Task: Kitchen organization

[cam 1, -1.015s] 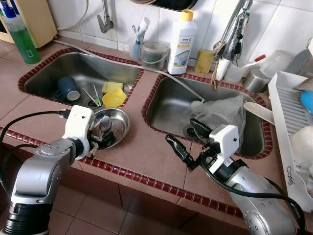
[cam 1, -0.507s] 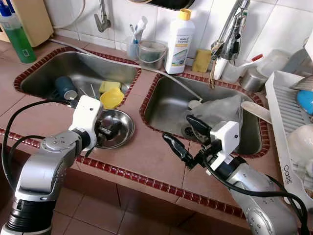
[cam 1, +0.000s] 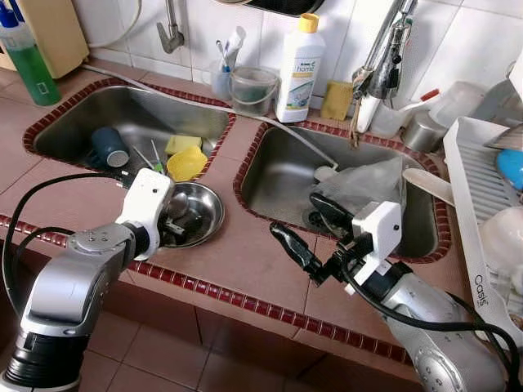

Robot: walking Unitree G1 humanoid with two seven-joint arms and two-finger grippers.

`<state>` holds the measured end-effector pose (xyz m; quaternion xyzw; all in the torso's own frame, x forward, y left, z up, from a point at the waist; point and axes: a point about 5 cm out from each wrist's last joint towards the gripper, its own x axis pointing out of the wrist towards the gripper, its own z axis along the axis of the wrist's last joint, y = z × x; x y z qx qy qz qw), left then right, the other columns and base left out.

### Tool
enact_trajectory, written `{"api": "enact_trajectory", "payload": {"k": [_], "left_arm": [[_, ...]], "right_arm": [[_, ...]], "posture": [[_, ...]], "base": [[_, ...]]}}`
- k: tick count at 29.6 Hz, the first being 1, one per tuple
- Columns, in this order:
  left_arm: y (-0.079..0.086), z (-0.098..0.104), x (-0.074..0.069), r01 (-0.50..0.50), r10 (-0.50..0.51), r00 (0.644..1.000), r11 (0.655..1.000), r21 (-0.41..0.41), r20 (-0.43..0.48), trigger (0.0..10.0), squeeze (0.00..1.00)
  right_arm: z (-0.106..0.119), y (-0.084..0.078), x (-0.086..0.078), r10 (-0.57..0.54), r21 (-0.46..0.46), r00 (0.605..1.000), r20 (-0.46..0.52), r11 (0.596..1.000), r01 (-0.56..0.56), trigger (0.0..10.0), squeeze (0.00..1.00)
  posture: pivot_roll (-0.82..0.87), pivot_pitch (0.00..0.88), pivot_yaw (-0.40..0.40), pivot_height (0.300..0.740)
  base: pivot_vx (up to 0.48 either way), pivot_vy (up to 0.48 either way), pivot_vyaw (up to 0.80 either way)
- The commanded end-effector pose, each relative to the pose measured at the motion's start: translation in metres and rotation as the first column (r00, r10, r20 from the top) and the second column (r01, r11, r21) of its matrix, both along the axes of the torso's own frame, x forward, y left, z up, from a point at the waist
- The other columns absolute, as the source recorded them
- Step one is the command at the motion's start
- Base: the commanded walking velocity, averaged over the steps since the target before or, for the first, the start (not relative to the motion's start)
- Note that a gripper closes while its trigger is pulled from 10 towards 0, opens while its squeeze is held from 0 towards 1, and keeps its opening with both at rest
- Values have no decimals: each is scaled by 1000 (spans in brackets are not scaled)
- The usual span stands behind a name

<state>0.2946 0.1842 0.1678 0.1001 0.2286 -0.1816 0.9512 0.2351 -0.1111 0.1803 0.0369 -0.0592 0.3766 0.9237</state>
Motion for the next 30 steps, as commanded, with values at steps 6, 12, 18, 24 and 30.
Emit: {"api": "enact_trajectory", "payload": {"k": [6, 12, 18, 24, 30], "left_arm": [[-1, -2, -1, 8, -9, 998, 1000, -7, -68, 10000, 0], [-1, -5, 0, 2, 0, 992, 1000, 17, -124, 10000, 0], [-4, -4, 1, 6, -5, 987, 1000, 1, -159, 10000, 0], [-5, -1, 3, 8, -8, 987, 1000, 1, -163, 10000, 0], [-5, 2, 4, 24, -22, 988, 1000, 8, -155, 10000, 0]], "right_arm": [[4, -1, -5, 3, 12, 1000, -13, 1000, -3, 10000, 0], [6, 0, -10, 17, 26, 999, -28, 1000, -17, 10000, 0], [8, 1, -13, 24, 33, 999, -39, 999, -23, 10000, 0], [7, 4, -20, 69, 45, 995, -70, 997, -66, 10000, 0], [4, 2, -27, 130, 39, 985, -114, 991, -126, 10000, 0]], "posture": [[169, 121, -61, 740], [163, 129, -56, 740], [161, 133, -48, 740], [160, 135, -43, 740], [160, 137, -40, 740]], "base": [[0, 0, 0], [0, 0, 0], [0, 0, 0], [0, 0, 0], [0, 0, 0]]}}
